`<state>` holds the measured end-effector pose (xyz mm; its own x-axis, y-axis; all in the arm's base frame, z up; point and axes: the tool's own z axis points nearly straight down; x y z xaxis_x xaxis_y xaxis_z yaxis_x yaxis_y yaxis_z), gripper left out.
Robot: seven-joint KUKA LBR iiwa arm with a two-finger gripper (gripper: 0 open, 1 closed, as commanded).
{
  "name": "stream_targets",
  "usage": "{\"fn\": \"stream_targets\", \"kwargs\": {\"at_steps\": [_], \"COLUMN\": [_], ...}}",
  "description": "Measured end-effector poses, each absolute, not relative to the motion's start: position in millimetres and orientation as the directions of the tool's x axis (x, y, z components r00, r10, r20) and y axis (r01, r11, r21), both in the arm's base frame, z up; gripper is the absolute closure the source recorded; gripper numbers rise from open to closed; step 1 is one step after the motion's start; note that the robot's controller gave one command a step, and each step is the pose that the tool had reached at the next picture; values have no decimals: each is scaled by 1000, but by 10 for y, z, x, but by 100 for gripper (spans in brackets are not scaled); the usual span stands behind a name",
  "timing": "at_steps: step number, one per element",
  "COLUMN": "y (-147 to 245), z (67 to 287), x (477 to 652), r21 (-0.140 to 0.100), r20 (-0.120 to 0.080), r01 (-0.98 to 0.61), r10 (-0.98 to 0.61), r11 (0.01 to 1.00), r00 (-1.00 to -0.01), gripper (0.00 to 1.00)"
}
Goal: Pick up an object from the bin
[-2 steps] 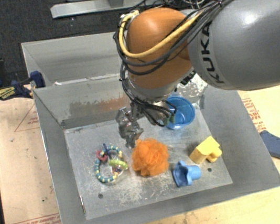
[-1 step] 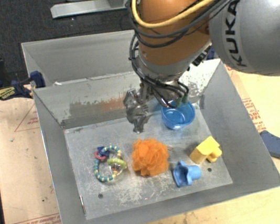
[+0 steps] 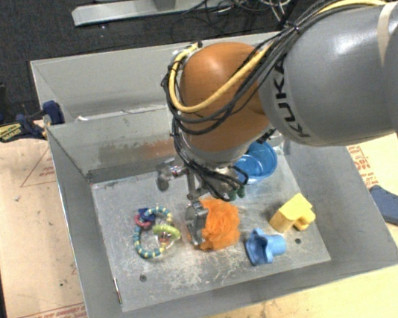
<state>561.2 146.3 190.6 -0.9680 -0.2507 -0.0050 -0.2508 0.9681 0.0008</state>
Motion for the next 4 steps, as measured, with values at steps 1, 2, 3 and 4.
{"fn": "stream_targets", "kwargs": {"at_steps": [1,2,3,4], "y": [1560,1549,1543,1514], "z": [1316,1013,926,749], "x": [5510,5564,5566,5245], "r21": [1,1,0,1], "r20": [-2,-3,-3,-1], "r01": [-236,-358,-417,-653], "r10": [-236,-358,-417,-653], "r11": [972,934,909,757], "r00": [-972,-934,-909,-757], "gripper": [0,0,0,0]}}
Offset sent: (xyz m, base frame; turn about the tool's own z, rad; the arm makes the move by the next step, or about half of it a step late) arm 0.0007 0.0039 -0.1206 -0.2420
